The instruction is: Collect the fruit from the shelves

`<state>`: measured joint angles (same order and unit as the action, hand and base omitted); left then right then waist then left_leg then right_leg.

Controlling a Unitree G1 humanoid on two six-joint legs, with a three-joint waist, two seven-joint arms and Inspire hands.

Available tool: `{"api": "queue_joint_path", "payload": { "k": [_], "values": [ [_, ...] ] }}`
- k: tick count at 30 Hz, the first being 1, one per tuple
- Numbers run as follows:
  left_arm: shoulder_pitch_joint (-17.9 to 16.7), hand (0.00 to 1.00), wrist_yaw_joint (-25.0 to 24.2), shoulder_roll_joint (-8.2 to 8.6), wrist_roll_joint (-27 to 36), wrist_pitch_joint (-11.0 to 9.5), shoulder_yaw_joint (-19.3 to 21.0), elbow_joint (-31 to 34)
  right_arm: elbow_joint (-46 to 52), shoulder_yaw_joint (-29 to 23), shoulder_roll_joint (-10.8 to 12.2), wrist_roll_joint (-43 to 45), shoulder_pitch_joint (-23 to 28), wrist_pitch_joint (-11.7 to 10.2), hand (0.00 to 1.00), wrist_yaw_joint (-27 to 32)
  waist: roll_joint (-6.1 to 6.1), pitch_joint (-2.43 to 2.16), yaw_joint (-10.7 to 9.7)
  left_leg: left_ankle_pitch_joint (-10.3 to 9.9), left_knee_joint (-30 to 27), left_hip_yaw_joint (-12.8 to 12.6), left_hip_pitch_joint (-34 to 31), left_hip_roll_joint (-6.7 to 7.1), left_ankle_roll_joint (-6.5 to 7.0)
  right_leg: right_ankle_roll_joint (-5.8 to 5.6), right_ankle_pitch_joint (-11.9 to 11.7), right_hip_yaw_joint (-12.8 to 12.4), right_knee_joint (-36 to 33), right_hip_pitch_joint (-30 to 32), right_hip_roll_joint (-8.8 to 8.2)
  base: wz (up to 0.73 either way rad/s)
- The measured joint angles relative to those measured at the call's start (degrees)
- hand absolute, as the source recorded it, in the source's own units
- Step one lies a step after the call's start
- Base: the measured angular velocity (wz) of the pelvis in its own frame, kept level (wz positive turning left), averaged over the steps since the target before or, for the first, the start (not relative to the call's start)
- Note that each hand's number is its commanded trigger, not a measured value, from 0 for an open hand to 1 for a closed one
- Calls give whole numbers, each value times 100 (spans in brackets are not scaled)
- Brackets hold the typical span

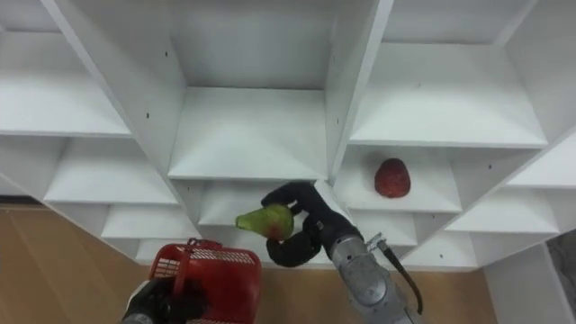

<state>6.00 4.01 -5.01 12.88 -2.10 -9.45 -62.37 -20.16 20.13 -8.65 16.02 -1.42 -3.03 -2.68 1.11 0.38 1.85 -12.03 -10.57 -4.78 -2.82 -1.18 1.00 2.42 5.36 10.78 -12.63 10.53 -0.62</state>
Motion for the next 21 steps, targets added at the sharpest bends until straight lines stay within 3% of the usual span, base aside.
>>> {"api": "queue_joint_path", "payload": {
  "k": [9,21],
  "values": [
    [85,100,-102,-8,10,-4,-11,135,-365,2,8,6,56,9,100,8,-8,7,-4,0,-11,-26,-47,-8,0,0,0,26,1,39,-6,1],
    [49,100,-140,-18,-9,-32,-168,623,-1241,115,16,258,42,-3,100,73,-153,74,24,-1,-86,28,-164,-3,-1,1,1,56,13,78,-21,3]
  ]
}}
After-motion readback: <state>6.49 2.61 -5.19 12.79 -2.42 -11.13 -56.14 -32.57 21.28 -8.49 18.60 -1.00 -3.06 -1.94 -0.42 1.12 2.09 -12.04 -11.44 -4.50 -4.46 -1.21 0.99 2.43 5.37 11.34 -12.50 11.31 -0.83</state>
